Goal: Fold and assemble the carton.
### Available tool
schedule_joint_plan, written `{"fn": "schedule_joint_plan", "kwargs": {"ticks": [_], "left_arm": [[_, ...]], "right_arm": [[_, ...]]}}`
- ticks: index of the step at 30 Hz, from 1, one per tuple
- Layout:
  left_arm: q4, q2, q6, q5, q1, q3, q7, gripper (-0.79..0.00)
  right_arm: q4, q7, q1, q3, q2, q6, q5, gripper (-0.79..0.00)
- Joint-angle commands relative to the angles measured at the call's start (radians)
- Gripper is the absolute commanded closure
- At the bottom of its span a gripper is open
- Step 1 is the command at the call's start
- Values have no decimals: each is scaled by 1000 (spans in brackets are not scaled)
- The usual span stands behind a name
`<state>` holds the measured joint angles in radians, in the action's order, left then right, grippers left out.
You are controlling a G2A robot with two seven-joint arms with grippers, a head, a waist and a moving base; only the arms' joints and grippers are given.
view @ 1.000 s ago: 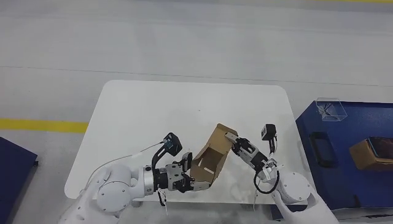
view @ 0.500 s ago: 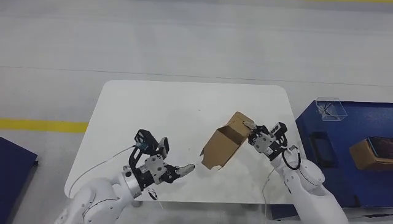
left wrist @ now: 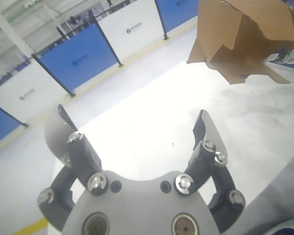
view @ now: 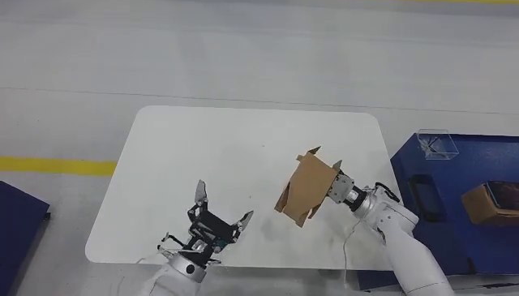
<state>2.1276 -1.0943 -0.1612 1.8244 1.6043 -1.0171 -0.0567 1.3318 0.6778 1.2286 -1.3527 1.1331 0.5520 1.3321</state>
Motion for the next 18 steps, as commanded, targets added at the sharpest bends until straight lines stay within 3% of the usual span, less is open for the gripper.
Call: {"fn": "schedule_joint_plan", "kwargs": {"ticks": [1,8,18], "left_arm": [[-8,-6,-19,63,-9,38,3,-785],[-23,-31,-64,235,-51,134,-40,-785],[-43,-64,-84,252,-91,198,-40,-785]], "right_arm": [[-11,6,-7,14,3,14,11,0],[-20,18,-12,75,14,21,-8,0],[-17,37,1,122,23,1,-38,0]]}}
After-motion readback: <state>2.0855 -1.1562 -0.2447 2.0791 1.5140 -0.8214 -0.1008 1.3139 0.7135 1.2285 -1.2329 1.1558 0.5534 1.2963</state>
